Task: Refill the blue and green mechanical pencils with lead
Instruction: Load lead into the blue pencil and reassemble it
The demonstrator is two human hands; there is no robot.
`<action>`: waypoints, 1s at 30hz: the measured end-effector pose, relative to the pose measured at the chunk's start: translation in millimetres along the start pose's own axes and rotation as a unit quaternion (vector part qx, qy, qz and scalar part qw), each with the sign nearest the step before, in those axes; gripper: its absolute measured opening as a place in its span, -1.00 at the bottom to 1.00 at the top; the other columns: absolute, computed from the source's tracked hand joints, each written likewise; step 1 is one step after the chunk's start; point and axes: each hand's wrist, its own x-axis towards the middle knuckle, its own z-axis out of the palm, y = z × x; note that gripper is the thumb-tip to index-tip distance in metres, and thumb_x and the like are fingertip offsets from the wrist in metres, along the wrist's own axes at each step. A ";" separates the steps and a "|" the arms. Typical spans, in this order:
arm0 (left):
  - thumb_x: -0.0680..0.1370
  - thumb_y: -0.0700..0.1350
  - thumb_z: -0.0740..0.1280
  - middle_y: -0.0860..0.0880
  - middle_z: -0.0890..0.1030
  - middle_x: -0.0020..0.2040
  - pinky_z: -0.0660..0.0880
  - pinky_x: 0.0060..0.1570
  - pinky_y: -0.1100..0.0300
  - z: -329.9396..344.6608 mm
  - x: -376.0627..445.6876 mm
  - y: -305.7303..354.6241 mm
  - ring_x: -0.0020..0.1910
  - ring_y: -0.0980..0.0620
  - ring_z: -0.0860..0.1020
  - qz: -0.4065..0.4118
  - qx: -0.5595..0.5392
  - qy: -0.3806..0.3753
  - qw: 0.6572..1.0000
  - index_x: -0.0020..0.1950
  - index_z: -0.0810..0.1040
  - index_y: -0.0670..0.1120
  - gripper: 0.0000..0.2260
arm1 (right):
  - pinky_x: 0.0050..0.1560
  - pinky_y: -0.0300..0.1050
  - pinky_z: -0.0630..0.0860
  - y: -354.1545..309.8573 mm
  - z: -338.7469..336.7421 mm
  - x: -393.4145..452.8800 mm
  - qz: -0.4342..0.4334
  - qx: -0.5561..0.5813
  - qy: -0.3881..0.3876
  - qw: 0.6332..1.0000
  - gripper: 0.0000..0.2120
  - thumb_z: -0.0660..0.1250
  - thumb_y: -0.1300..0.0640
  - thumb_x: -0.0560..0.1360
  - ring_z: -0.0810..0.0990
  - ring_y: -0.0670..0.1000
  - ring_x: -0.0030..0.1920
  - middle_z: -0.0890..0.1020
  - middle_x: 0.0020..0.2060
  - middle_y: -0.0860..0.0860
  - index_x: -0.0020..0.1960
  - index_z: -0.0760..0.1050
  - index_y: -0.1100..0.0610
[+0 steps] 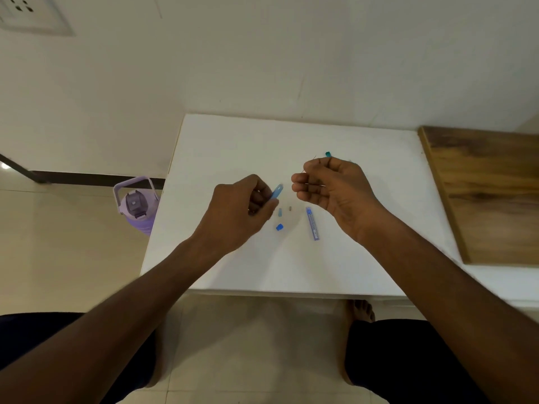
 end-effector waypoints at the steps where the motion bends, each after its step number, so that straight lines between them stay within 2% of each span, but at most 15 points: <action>1: 0.60 -0.05 0.49 0.05 0.74 -0.14 0.65 -0.15 0.30 -0.5 0.0 3.1 -0.21 0.14 0.72 0.014 -0.019 0.010 1.000 0.09 0.62 -0.08 -0.85 | -0.06 -0.06 0.73 -0.8 1.5 -1.1 -0.014 -0.011 0.006 1.000 -0.84 0.42 0.16 0.63 0.79 0.11 -0.11 0.79 -0.12 0.15 0.14 0.59 0.24; 6: 0.62 -0.05 0.48 0.05 0.74 -0.10 0.63 -0.13 0.37 -3.3 1.6 8.4 -0.16 0.13 0.73 0.028 -0.040 0.032 0.998 0.22 0.63 -0.05 -0.79 | 0.02 -0.01 0.73 -2.4 7.5 -6.4 -0.048 -0.013 0.026 0.998 -0.76 0.41 0.15 0.64 0.79 0.14 -0.10 0.78 -0.07 0.18 0.22 0.58 0.28; 14: 0.61 -0.05 0.48 0.06 0.73 -0.08 0.65 -0.14 0.30 -1.4 1.0 8.4 -0.15 0.10 0.73 0.036 -0.042 0.038 0.998 0.20 0.63 -0.04 -0.81 | 0.01 -0.02 0.73 -1.5 8.8 -9.3 -0.075 -0.028 0.018 0.997 -0.81 0.40 0.15 0.64 0.78 0.10 -0.13 0.79 -0.06 0.17 0.17 0.58 0.26; 24: 0.62 -0.03 0.48 0.06 0.72 -0.05 0.65 -0.11 0.30 0.4 1.3 8.3 -0.15 0.11 0.72 0.040 -0.031 0.031 0.998 0.21 0.62 -0.03 -0.80 | 0.00 -0.02 0.73 1.7 8.5 -7.4 -0.074 -0.044 0.021 0.996 -0.77 0.42 0.16 0.63 0.78 0.10 -0.13 0.79 -0.08 0.15 0.19 0.58 0.30; 30: 0.62 -0.04 0.47 0.04 0.73 -0.04 0.68 -0.11 0.23 0.4 0.5 9.2 -0.14 0.09 0.73 0.040 -0.027 0.031 0.998 0.21 0.62 -0.06 -0.80 | 0.01 -0.02 0.74 2.8 7.6 -6.8 -0.074 -0.045 0.019 0.996 -0.76 0.42 0.16 0.63 0.79 0.12 -0.11 0.79 -0.08 0.14 0.20 0.58 0.30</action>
